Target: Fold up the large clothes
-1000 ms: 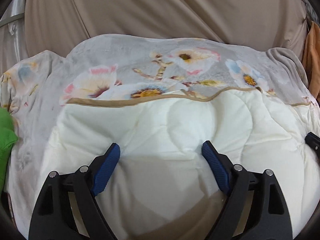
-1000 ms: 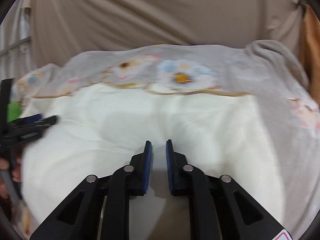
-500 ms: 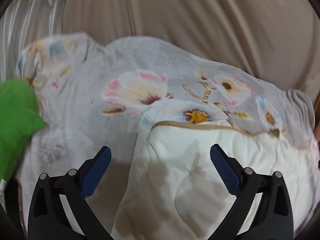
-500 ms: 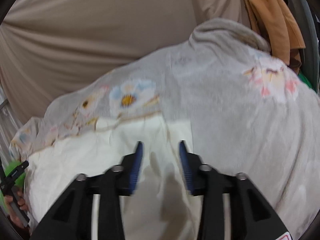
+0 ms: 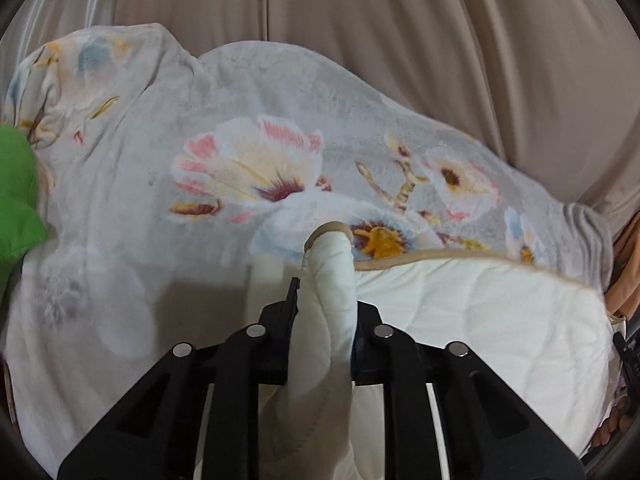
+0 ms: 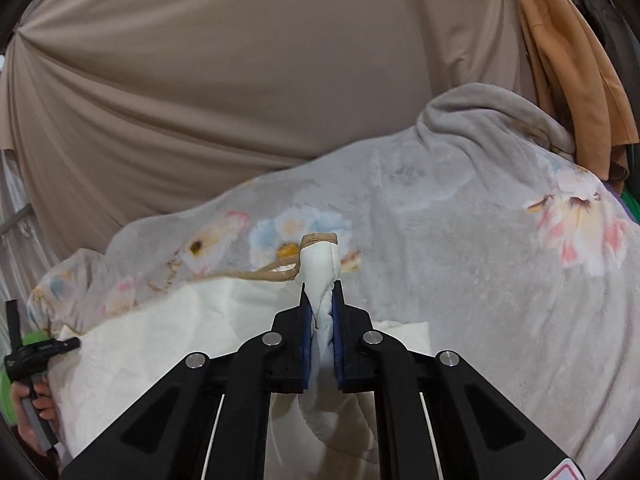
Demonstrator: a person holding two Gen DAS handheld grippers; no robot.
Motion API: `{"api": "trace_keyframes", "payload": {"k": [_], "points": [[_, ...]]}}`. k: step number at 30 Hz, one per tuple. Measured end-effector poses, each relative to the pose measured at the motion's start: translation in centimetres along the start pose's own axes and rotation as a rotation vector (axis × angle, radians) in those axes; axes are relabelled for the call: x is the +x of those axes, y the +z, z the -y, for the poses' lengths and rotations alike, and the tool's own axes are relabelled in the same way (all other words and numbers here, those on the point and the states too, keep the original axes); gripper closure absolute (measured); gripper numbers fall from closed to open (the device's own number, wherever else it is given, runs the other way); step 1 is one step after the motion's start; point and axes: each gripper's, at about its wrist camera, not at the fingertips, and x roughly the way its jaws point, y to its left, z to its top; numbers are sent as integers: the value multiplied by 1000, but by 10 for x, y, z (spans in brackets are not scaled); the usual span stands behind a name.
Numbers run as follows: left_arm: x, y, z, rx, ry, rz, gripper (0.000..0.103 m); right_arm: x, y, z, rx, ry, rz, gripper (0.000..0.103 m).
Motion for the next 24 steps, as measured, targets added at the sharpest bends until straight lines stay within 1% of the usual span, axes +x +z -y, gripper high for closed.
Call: {"api": "trace_keyframes", "payload": {"k": [1, 2, 3, 4, 5, 7, 8, 9, 10, 11, 12, 13, 14, 15, 16, 17, 20, 21, 22, 23, 24], "points": [[13, -4, 0, 15, 25, -30, 85, 16, -5, 6, -2, -35, -41, 96], [28, -9, 0, 31, 48, -57, 83, 40, -17, 13, -8, -71, -121, 96], [38, -15, -1, 33, 57, -59, 80, 60, -30, 22, -1, -90, -191, 96], [40, -18, 2, 52, 79, -46, 80, 70, -38, 28, 23, -76, -227, 95], [39, -19, 6, 77, 108, -35, 79, 73, -40, 30, 35, -69, -245, 95], [39, -19, 11, 110, 147, -27, 74, 73, -35, 23, -12, -92, -259, 93], [38, -19, 12, 115, 163, -23, 70, 73, -36, 22, -17, -101, -262, 92], [33, -17, 10, 108, 175, -14, 61, 72, -35, 22, -15, -100, -258, 91], [25, -16, 8, 98, 190, 4, 54, 68, -33, 23, -7, -101, -246, 87], [15, -15, 4, 86, 204, 27, 40, 59, -29, 25, 9, -111, -217, 79], [-3, -15, -1, 71, 210, 71, 37, 47, -26, 24, 20, -117, -182, 76], [-19, -16, -3, 70, 211, 108, 36, 36, -24, 24, 28, -120, -148, 74], [-33, -15, -2, 79, 218, 136, 36, 19, -19, 21, 36, -123, -97, 73], [-48, -14, 4, 99, 218, 164, 36, 6, -17, 15, 30, -118, -66, 72], [-60, -13, 12, 127, 195, 183, 36, -4, -14, 5, 1, -96, -46, 72], [-70, -13, 26, 165, 154, 194, 36, -9, -12, -6, -32, -69, -43, 72], [-81, -20, 74, 269, 48, 201, 34, -13, -19, -72, -186, 46, -71, 77], [-78, -25, 94, 312, 14, 190, 32, -9, -27, -99, -245, 103, -95, 78], [-72, -30, 111, 343, -4, 174, 31, -3, -36, -123, -291, 156, -121, 80], [-63, -35, 126, 371, -12, 157, 31, 3, -47, -144, -337, 195, -148, 82], [-50, -42, 140, 400, -2, 138, 31, 9, -56, -160, -375, 212, -168, 82]]}}
